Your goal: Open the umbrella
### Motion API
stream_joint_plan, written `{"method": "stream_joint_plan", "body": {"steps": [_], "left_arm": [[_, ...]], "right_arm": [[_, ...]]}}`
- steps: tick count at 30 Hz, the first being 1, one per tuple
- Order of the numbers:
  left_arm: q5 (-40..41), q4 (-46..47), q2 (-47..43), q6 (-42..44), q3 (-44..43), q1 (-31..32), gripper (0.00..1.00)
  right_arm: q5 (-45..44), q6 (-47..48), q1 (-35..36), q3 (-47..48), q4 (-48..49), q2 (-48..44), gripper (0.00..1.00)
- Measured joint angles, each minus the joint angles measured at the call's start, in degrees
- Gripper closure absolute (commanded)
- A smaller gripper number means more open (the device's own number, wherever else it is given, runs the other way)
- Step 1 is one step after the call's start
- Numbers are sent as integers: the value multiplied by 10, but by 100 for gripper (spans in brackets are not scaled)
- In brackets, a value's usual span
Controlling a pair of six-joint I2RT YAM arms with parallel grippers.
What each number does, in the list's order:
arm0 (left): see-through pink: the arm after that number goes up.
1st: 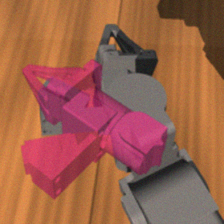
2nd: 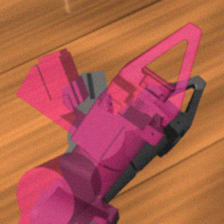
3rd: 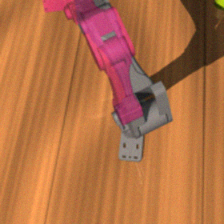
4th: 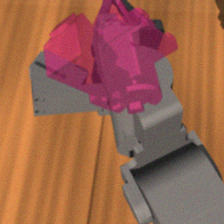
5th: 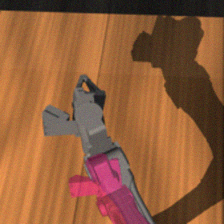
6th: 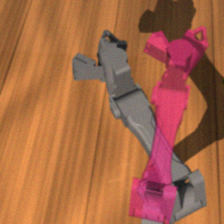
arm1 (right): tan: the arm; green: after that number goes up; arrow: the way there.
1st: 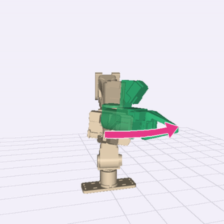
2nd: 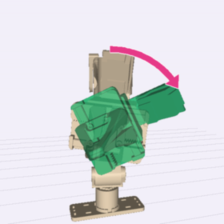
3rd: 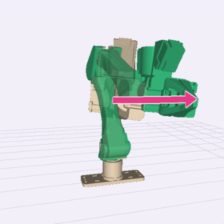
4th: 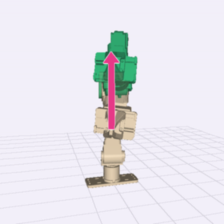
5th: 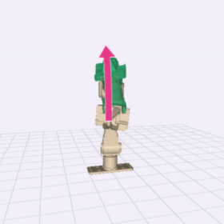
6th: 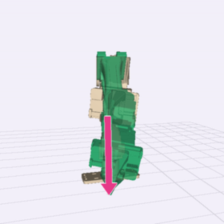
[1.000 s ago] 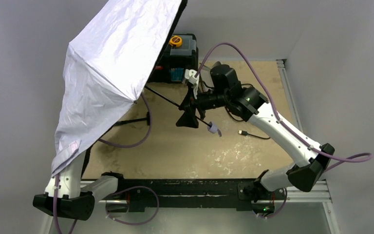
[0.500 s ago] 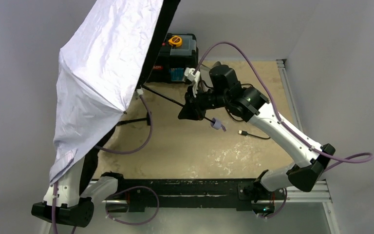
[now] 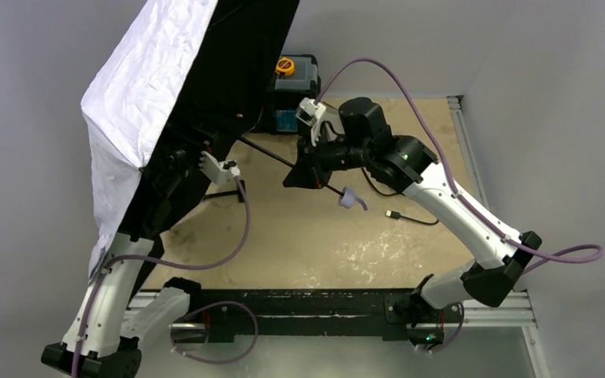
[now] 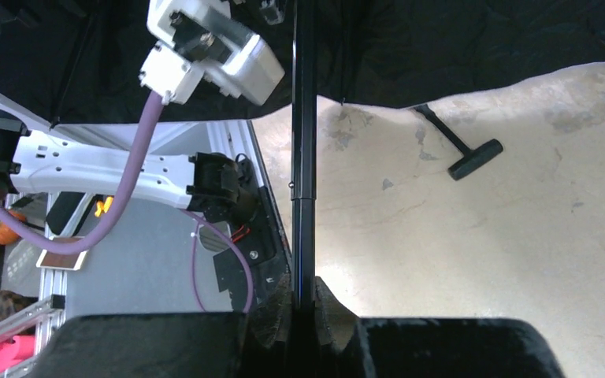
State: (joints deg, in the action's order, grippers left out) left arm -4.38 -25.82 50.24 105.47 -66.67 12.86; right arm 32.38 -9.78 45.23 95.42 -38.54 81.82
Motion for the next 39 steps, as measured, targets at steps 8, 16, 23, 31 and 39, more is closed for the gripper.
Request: {"method": "stream_joint_plan", "body": {"steps": [8, 16, 23, 31, 39], "left_arm": [[113, 78, 13, -11, 14, 6, 36], [138, 120, 12, -13, 29, 12, 75], [142, 119, 12, -18, 28, 20, 84], [212, 101, -5, -18, 28, 95, 82], [273, 83, 10, -27, 9, 182, 70]], "right_arm": [[-13, -13, 0, 0, 10, 0, 100], [-12, -18, 0, -2, 25, 0, 100], [-11, -18, 0, -9, 28, 0, 100], [6, -17, -3, -10, 5, -13, 100], [8, -17, -7, -10, -19, -33, 100]]}}
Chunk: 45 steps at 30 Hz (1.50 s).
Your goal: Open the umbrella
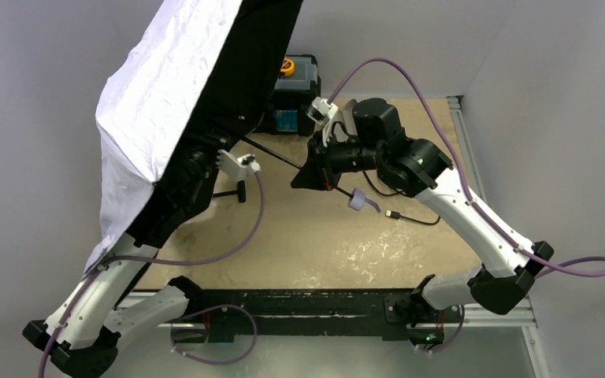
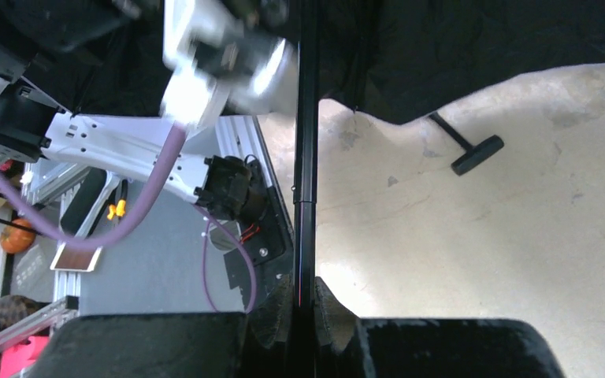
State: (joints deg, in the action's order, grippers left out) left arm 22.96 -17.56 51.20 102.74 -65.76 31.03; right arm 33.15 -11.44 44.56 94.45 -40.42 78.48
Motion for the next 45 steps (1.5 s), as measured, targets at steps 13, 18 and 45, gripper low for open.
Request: {"method": "stream_joint_plan", "body": {"steps": [13, 18, 45], "left_arm": [[-37, -57, 10, -18, -13, 48, 64], [-36, -50, 11, -18, -13, -2, 74], [-536, -75, 232, 110, -171, -395, 100]], "right_arm": [[-11, 2, 2, -10, 24, 10, 100], [-16, 12, 2, -15, 32, 8, 100], [-164, 142, 0, -193, 236, -66, 100]]}}
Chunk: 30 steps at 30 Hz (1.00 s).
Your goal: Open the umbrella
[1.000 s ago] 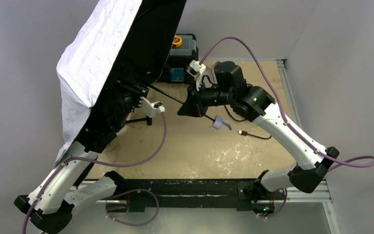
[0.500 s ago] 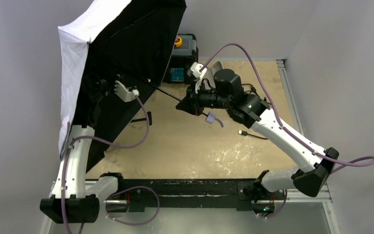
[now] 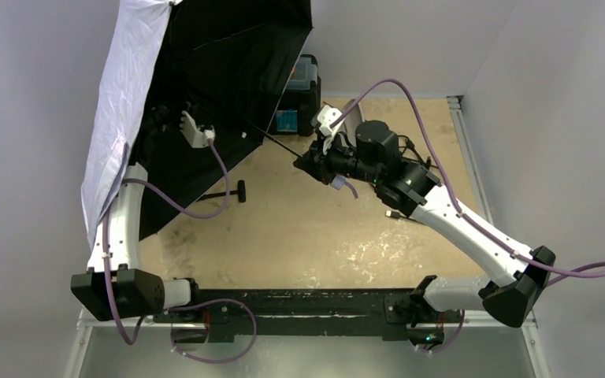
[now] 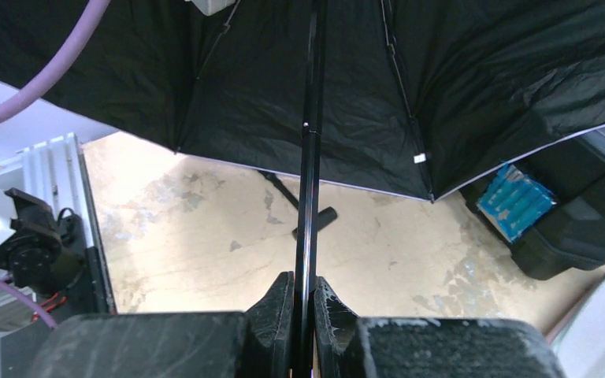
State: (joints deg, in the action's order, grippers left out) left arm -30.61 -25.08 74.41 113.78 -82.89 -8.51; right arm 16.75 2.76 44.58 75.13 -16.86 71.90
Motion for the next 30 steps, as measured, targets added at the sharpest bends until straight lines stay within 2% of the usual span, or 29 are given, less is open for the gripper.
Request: {"method": "stream_joint_plan", "body": {"steps": [14, 18, 20, 21, 23, 24, 27, 30], "left_arm": [[-49, -3, 90, 31, -95, 0, 100], [-46, 3, 61, 25, -70, 1, 100], [-28, 22, 17, 17, -12, 1, 100], [-17, 28, -7, 11, 16, 1, 100], [3, 41, -41, 0, 55, 5, 100], [16, 48, -54, -7, 70, 10, 100], [54, 72, -72, -24, 88, 29, 100], [89, 83, -78, -39, 89, 47, 100]], "right_arm": [[-37, 23, -3, -6, 30, 1, 100], [-30, 29, -3, -4, 23, 1, 100], [-14, 34, -3, 0, 4, 1, 100], [-4, 36, -3, 3, -8, 1, 95], [11, 40, -3, 9, -27, 2, 71], [23, 43, -4, 15, -38, 3, 65], [64, 57, -3, 31, -70, 12, 56], [83, 63, -3, 42, -91, 29, 56]]}}
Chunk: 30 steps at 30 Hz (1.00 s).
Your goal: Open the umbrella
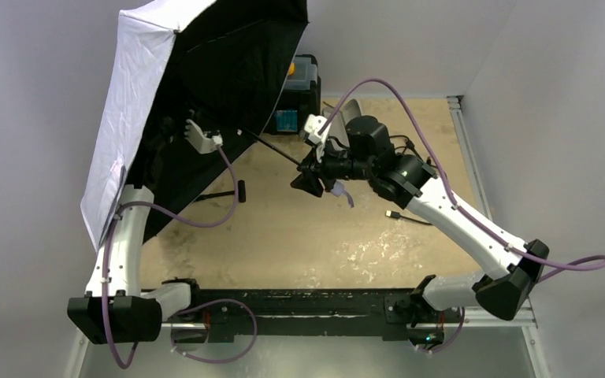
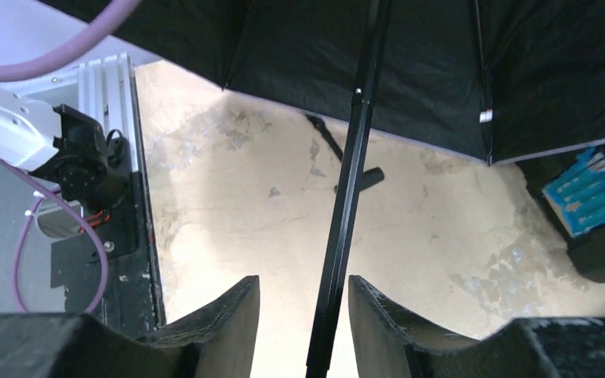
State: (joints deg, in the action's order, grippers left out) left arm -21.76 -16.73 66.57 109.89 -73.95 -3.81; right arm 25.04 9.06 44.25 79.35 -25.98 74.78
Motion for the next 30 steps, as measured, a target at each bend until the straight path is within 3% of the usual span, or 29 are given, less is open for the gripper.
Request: {"method": "stream_joint_plan", "body": {"steps": [4, 5, 6, 7, 9, 11, 13, 15, 22, 27, 30], "left_arm": [[32, 4, -12, -12, 9, 2, 100], [38, 4, -16, -14, 13, 2, 100], [42, 4, -21, -17, 17, 2, 100], [44, 4, -26, -21, 23, 2, 96], [46, -2, -40, -27, 32, 2, 73], [46, -13, -59, -29, 44, 0, 57], [48, -13, -78, -28, 60, -1, 47], [47, -12, -93, -25, 76, -7, 44], [77, -1, -85, -11, 111, 23, 49], [97, 7, -67, -6, 111, 54, 73], [107, 7, -64, -14, 108, 64, 78]], "right_arm": [[7, 2, 0, 18, -20, 32, 66], [10, 2, 0, 21, -24, 39, 73], [13, 1, 0, 22, -28, 44, 92], [15, 1, 0, 22, -33, 48, 100], [12, -4, 0, 24, -43, 53, 100], [13, -9, -6, 24, -50, 54, 100], [23, -3, -9, 25, -60, 52, 100], [33, -4, -6, 24, -71, 45, 100], [60, -2, -4, 19, -102, 18, 100], [56, -14, -6, 19, -112, 18, 100], [56, -18, -7, 19, -122, 18, 100]]}}
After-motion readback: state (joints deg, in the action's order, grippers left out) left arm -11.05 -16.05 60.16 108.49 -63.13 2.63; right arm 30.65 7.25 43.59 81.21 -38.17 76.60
